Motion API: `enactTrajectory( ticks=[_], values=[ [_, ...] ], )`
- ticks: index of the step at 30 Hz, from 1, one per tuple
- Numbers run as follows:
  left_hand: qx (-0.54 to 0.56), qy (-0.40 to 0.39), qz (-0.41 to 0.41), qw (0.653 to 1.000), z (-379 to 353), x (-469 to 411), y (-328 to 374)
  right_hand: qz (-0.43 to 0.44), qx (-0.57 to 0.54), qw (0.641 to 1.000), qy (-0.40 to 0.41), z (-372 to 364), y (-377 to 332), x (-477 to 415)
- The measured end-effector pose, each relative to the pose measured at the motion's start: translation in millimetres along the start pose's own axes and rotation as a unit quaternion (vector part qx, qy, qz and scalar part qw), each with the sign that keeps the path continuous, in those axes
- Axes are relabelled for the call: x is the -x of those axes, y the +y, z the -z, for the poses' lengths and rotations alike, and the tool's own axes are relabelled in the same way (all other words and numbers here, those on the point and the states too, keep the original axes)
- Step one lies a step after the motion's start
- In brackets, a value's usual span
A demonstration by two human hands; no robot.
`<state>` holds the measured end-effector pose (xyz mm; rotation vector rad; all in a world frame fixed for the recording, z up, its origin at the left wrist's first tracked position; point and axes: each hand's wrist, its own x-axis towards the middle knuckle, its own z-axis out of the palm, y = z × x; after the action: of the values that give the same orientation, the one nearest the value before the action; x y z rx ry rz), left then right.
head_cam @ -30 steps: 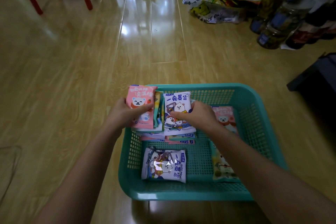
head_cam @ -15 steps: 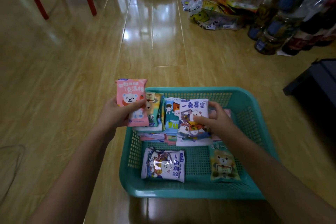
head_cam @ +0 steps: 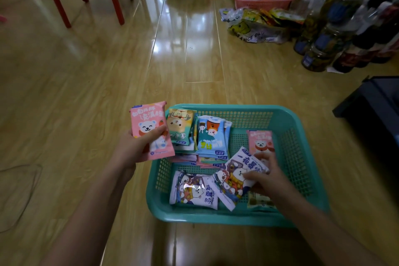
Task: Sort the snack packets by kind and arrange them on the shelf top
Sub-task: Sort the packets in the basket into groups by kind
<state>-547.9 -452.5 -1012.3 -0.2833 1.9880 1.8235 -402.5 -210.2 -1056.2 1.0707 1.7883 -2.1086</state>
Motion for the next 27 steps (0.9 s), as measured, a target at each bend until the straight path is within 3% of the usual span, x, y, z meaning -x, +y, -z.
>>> enactTrajectory(
  ticks=[3, 7, 11, 14, 16, 17, 20, 23, 27],
  values=[
    [0.009, -0.01, 0.01, 1.0, 1.2, 7.3, -4.2, -0.043, 0.008, 0.999, 0.006, -8.0, 8.3, -0.2],
    [0.026, -0.026, 0.02, 0.999, -1.2, 15.6, -10.4, -0.058, 0.104, 0.993, 0.015, -35.5, 23.1, 1.0],
    [0.047, -0.047, 0.034, 0.997, -6.2, 25.5, -15.2, -0.11, 0.004, 0.992, -0.056, -69.3, 28.6, 3.0],
    [0.045, -0.057, 0.051, 0.996, -7.8, 28.3, -20.0, -0.1, 0.004, 0.993, -0.069, -82.2, 30.6, 0.6],
    [0.049, -0.057, 0.055, 0.996, -8.8, 28.6, -23.0, -0.093, 0.104, 0.987, -0.083, -84.5, 31.1, -0.6],
    [0.05, -0.062, 0.057, 0.995, -10.1, 29.0, -23.5, -0.069, 0.211, 0.971, -0.086, -83.4, 32.1, -2.9],
    [0.058, -0.088, 0.062, 0.993, -13.1, 30.5, -24.8, 0.033, 0.485, 0.871, -0.065, -77.5, 33.7, -8.0],
    [0.035, -0.099, 0.052, 0.993, -19.3, 28.8, -24.5, 0.085, 0.532, 0.84, -0.063, -67.3, 29.2, -7.4],
    [-0.06, -0.156, 0.009, 0.986, -44.6, 28.0, -17.4, 0.084, 0.478, 0.874, -0.032, -31.6, 18.3, -11.8]
  ],
)
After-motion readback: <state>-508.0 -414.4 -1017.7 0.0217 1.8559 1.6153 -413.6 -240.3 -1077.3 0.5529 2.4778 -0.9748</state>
